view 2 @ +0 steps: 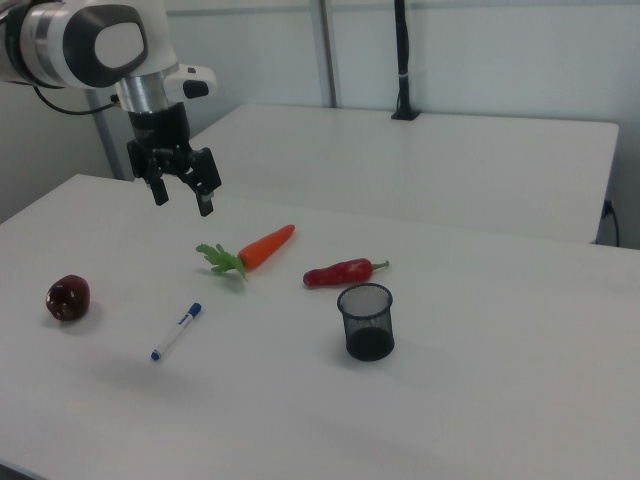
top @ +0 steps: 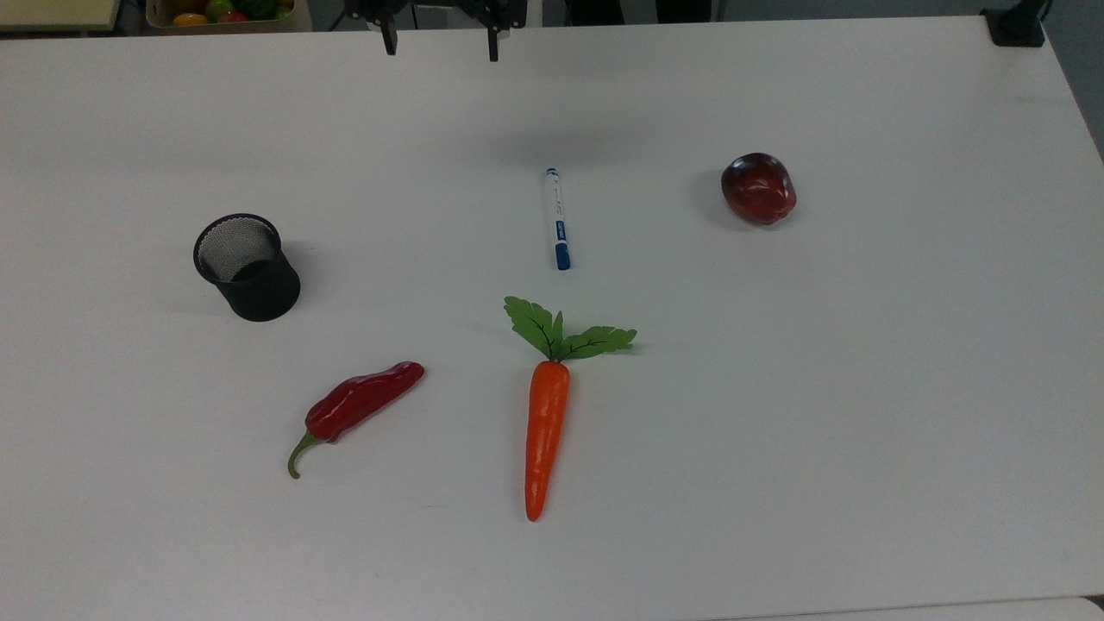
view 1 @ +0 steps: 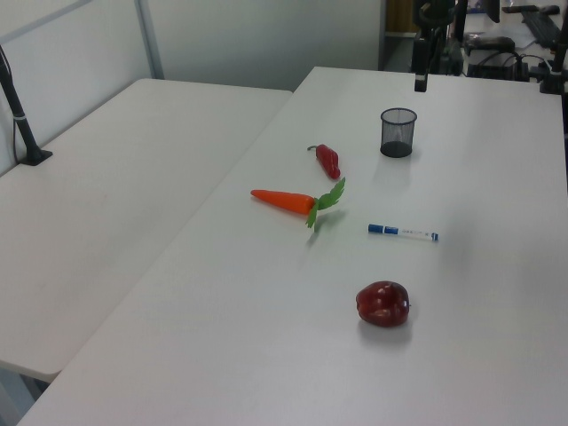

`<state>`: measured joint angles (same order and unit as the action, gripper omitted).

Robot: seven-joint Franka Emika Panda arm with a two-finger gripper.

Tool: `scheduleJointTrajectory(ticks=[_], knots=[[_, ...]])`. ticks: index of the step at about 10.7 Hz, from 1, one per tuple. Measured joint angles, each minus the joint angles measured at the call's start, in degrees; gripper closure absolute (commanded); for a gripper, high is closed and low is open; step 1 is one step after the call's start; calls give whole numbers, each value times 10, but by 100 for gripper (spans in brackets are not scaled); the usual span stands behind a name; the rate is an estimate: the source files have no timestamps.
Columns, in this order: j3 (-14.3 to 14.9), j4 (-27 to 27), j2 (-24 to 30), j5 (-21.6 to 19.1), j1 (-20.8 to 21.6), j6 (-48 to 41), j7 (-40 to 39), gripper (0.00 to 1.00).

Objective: Place marker
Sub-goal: 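Move the open gripper down toward the white-and-blue marker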

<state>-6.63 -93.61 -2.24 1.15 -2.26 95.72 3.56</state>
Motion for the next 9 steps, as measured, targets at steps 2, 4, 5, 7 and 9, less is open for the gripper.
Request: scheduleJointTrajectory(ticks=[2,4,5,7,9], knots=[[-3,-2,-9,-1,5,7,0,0],[-6,-14,-28,-2,25,30,0,0],[-7,-28,-37,-2,39,48,1,0],[-7,-65,-50,-2,66,97,3,0],[-8,-98,-65,-2,82,139,19,0]])
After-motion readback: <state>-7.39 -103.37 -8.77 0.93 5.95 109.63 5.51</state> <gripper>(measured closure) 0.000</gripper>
